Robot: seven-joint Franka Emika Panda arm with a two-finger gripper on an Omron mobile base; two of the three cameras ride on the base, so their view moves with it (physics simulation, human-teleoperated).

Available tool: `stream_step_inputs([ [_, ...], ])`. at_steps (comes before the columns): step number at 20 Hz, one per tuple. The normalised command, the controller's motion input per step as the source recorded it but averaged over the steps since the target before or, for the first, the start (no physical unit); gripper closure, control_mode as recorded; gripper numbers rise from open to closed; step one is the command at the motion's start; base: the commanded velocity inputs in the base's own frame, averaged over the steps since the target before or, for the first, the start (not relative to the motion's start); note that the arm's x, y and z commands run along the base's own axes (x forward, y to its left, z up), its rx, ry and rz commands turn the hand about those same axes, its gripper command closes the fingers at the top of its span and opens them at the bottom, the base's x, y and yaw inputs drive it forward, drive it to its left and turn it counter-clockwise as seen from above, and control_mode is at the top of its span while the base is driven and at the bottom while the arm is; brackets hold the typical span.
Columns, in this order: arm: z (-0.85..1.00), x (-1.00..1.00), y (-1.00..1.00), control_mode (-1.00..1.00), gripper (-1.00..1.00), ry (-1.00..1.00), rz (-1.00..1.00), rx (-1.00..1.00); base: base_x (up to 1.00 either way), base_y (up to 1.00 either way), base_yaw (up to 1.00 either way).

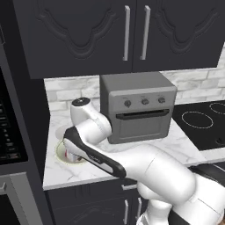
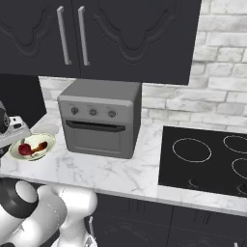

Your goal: Remove the pear from the bowl and place it on the small plate. Then place the bowl with only the chicken drumstick in the microwave, close the door, and press the start button to microwave the chicken drumstick.

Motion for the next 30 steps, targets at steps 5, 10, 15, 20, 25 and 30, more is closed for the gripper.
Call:
stream_step_inputs([
  [5, -0.26, 0.09, 0.03, -1.0, -1.0, 0.0, 0.15, 0.0, 0.0, 0.0, 0.0],
  [10, -0.18, 0.11, 0.1, -1.0, -1.0, 0.0, 0.13, 0.0, 0.0, 0.0, 0.0],
  [15, -0.04, 0.33, 0.15, -1.0, -1.0, 0.0, 0.08, 0.0, 0.0, 0.0, 0.0],
  [20, -0.02, 0.4, 0.08, -1.0, -1.0, 0.03, 0.01, 0.0, 0.0, 0.0, 0.0],
  [25, -0.23, 0.35, 0.16, -1.0, -1.0, 0.1, 0.02, 0.0, 0.0, 0.0, 0.0],
  [30, -0.32, 0.23, 0.14, -1.0, -1.0, 0.09, 0.03, 0.0, 0.0, 0.0, 0.0],
])
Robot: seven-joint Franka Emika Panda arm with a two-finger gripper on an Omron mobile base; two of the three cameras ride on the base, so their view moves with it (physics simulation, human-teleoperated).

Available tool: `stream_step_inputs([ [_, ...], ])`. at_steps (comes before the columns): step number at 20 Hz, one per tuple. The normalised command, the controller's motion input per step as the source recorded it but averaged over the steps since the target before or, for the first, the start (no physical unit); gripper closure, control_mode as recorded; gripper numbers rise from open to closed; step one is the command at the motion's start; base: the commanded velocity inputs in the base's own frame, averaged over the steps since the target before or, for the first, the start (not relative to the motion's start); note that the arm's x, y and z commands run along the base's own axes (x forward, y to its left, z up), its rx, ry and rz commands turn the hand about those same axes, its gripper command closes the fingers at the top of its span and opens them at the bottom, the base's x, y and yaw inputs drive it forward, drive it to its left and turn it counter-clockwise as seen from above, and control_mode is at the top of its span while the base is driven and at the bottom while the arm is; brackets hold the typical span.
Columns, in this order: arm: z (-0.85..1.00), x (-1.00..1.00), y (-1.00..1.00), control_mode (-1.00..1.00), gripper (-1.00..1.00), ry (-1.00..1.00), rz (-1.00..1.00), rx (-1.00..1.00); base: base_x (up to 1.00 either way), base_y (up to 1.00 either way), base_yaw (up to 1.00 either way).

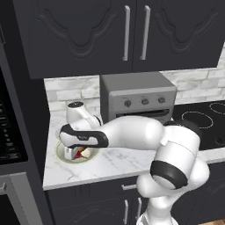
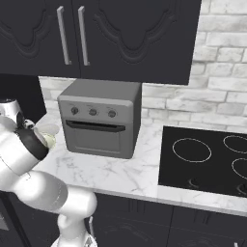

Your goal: Remove the pear from the bowl and place it on the small plate. Then place the bowl with only the chicken drumstick in the microwave, close the door, and press the start button to microwave the chicken drumstick.

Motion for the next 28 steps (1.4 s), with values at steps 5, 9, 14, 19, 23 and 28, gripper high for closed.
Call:
stream_step_inputs([
  [5, -0.28, 0.21, 0.0, -1.0, -1.0, 0.04, 0.05, 0.0, 0.0, 0.0, 0.0],
  [9, -0.22, 0.21, 0.0, -1.0, -1.0, 0.01, 0.05, 0.0, 0.0, 0.0, 0.0],
  [14, -0.16, 0.14, 0.02, -1.0, -1.0, 0.0, 0.03, 0.0, 0.0, 0.0, 0.0],
  [19, -0.15, 0.01, 0.01, -1.0, -1.0, 0.0, 0.03, 0.0, 0.0, 0.0, 0.0],
  [23, -0.2, 0.0, 0.0, -1.0, -1.0, 0.0, 0.01, 0.0, 0.0, 0.0, 0.0],
  [28, -0.24, 0.0, 0.09, -1.0, 1.0, 0.01, 0.0, 0.0, 0.0, 0.0, 0.0],
])
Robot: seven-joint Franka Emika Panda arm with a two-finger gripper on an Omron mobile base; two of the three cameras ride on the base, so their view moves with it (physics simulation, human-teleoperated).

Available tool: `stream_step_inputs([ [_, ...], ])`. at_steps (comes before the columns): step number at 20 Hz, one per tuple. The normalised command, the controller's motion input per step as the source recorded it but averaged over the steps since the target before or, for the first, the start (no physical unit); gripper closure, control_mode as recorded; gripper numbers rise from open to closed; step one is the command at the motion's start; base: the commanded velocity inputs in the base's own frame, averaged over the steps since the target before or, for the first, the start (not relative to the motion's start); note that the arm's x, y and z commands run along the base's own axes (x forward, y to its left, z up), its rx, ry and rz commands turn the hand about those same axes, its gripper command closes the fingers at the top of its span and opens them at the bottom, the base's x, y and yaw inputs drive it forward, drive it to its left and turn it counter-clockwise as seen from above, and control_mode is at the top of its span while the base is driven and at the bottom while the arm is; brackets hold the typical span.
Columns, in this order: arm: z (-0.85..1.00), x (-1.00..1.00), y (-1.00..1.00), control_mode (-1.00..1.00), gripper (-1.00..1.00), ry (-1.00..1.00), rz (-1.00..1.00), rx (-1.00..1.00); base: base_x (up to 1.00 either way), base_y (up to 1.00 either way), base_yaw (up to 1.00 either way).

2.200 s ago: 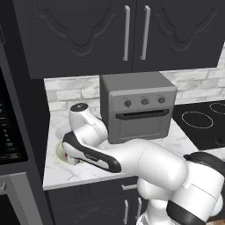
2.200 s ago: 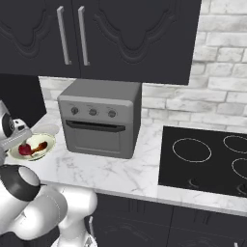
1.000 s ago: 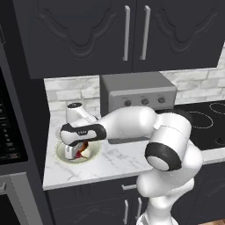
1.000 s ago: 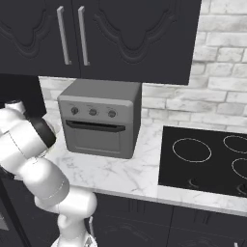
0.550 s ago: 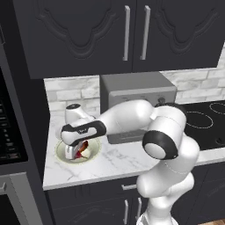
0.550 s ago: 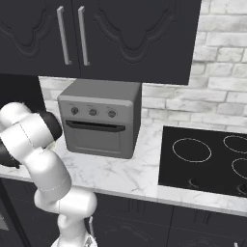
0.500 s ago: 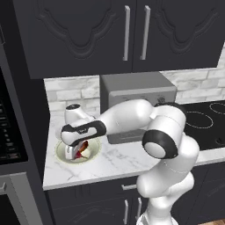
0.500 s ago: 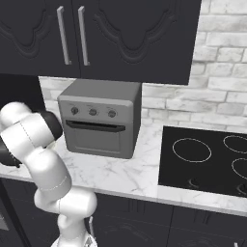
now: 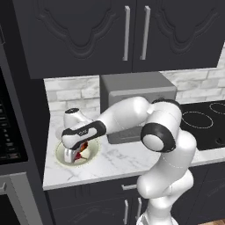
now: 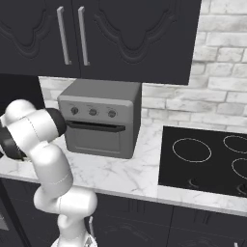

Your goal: Remove the pear from the bowl and place it on the small plate. Then place the bowl with only the chicken drumstick in the microwave, close the door, and press the start button to microwave the chicken drumstick.

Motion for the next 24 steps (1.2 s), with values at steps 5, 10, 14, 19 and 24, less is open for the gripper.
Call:
stream_step_inputs([
  [5, -0.01, 0.0, 0.04, -1.0, 1.0, -0.01, 0.0, 0.0, 0.0, 0.0, 0.0],
  [10, 0.22, 0.0, -0.06, -1.0, 1.0, -0.14, 0.02, 0.0, 0.0, 0.0, 0.0],
  [14, 0.43, 0.0, -0.31, -1.0, 1.0, -0.22, 0.0, 0.01, 0.0, 0.0, 0.0],
  [19, 0.64, 0.05, -0.18, -1.0, 1.0, -0.16, 0.0, 0.01, 0.0, 0.0, 0.0],
  [24, 0.61, 0.36, -0.01, -1.0, 1.0, -0.01, 0.0, 0.0, 0.0, 0.0, 0.0],
])
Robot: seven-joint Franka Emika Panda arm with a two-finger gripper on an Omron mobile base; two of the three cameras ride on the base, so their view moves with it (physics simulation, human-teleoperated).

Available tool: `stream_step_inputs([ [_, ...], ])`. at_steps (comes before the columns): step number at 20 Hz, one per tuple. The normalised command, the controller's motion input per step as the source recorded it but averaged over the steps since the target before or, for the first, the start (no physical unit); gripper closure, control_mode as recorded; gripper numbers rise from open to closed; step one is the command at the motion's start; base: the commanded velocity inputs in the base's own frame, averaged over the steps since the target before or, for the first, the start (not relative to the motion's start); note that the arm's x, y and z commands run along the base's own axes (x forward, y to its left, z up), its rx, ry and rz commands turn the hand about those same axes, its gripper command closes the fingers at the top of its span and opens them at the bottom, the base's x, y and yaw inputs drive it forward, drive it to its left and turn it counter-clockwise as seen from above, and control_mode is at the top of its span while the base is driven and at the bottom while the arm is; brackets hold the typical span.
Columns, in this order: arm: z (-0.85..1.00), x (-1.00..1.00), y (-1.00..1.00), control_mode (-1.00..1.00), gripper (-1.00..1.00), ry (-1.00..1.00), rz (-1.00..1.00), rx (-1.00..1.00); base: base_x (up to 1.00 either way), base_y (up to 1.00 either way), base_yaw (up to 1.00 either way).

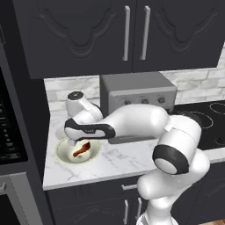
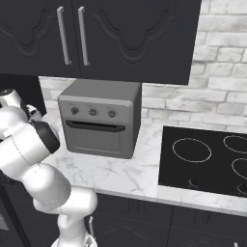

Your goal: Remove the pear from the bowl and place it on the small plate. Then place the bowl with only the chicken drumstick in the microwave, close the door, and press the start button to microwave the chicken drumstick.

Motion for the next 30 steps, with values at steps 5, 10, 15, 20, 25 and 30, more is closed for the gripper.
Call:
stream_step_inputs([
  [5, 0.12, 0.46, 0.02, -1.0, 1.0, -0.01, 0.0, 0.0, 0.0, 0.0, 0.0],
  [10, 0.0, 0.43, 0.03, -1.0, 1.0, -0.06, 0.0, 0.0, 0.0, 0.0, 0.0],
  [15, 0.0, 0.62, 0.01, -1.0, 1.0, -0.01, 0.0, 0.0, 0.0, 0.0, 0.0],
  [20, 0.0, 0.6, 0.07, -1.0, 1.0, 0.0, 0.0, 0.0, 0.0, 0.0, 0.0],
  [25, -0.07, 0.32, 0.16, -1.0, 1.0, 0.0, 0.0, 0.0, 0.0, 0.0, 0.0],
  [30, -0.3, 0.14, 0.26, -1.0, 1.0, 0.0, 0.0, 0.0, 0.0, 0.0, 0.0],
])
